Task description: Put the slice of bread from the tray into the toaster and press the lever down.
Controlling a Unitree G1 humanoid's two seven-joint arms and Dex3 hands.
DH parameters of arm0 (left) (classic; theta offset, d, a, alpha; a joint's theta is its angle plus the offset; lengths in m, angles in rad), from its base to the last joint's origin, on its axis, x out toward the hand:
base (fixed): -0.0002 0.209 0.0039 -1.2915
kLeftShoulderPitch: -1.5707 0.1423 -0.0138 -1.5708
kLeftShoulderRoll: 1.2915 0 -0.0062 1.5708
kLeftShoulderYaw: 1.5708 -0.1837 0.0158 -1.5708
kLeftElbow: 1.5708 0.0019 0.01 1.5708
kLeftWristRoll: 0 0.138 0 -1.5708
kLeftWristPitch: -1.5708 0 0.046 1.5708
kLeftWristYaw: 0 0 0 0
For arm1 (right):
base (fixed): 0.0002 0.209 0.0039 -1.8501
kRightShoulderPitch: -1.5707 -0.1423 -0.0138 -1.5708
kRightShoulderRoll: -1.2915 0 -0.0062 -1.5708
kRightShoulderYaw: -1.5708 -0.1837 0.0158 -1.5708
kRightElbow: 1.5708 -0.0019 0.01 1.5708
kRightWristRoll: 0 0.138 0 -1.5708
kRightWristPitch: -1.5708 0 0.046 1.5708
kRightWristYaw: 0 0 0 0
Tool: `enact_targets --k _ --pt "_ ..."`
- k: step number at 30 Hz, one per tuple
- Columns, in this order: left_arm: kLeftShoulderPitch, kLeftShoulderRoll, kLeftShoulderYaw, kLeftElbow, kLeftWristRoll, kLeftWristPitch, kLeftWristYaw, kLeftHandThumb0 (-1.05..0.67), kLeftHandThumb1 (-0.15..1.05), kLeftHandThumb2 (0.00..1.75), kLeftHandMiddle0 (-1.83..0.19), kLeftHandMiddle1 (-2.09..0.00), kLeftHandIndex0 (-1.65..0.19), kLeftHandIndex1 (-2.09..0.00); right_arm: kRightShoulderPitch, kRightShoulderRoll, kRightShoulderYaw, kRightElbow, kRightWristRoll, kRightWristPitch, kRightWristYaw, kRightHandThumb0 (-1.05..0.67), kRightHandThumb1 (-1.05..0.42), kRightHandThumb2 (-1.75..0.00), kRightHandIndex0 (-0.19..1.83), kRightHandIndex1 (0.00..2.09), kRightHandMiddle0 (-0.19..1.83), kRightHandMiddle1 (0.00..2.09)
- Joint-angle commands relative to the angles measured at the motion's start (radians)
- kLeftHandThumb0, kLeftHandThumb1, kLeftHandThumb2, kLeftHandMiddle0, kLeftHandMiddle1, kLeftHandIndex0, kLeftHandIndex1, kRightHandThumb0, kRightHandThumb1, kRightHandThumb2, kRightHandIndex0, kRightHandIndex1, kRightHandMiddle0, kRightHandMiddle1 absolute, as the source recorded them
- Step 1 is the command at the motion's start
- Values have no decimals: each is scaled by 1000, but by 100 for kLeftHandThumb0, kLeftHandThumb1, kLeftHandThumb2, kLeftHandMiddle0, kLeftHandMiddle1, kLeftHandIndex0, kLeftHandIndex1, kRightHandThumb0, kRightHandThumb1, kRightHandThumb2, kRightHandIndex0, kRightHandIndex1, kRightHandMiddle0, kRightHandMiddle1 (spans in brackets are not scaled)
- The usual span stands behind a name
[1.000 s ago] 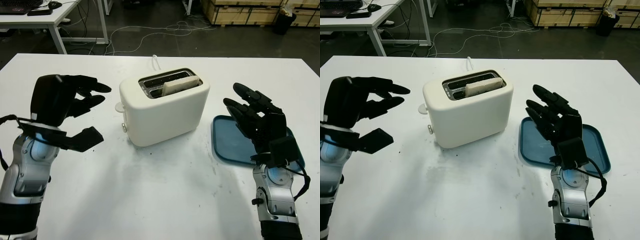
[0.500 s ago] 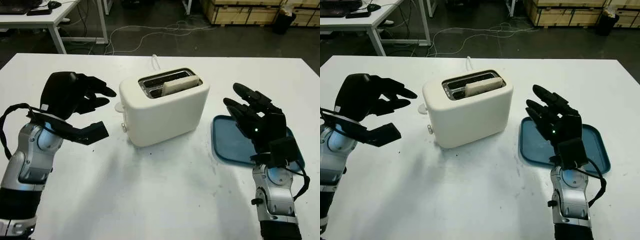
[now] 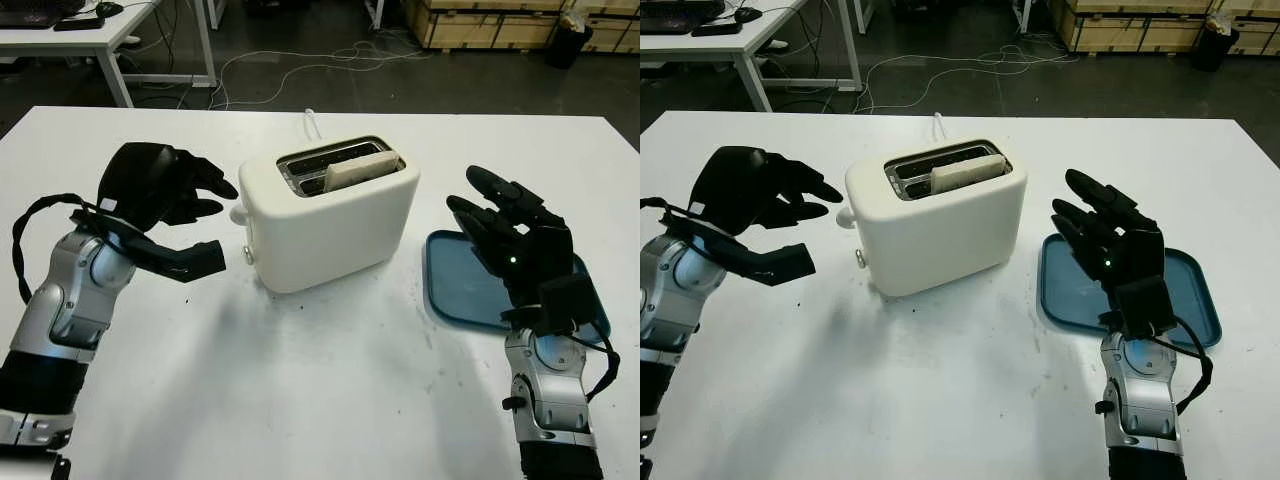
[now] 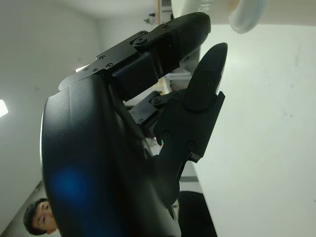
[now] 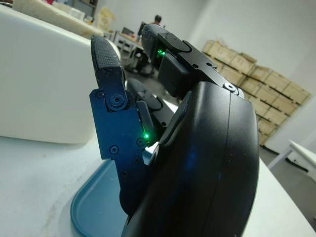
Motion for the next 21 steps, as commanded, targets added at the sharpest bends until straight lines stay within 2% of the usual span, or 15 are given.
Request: enact_targets --k 1,10,21 --pt "-20 13 -17 15 8 -2 -19 -19 71 0 -121 -72 -135 -5 -11 10 -8 1 12 -21 -1 -47 -91 0 92 1 82 0" --pt "-41 22 -41 36 5 -24 -36 -19 70 0 -122 -69 -136 -3 -11 12 -8 -10 9 -9 -6 -50 -91 0 91 0 82 0" --pt "-18 22 -40 4 -12 -38 -55 -18 70 0 -123 -65 -137 -3 -13 16 -8 -11 7 -4 -7 -47 -91 0 92 0 82 0"
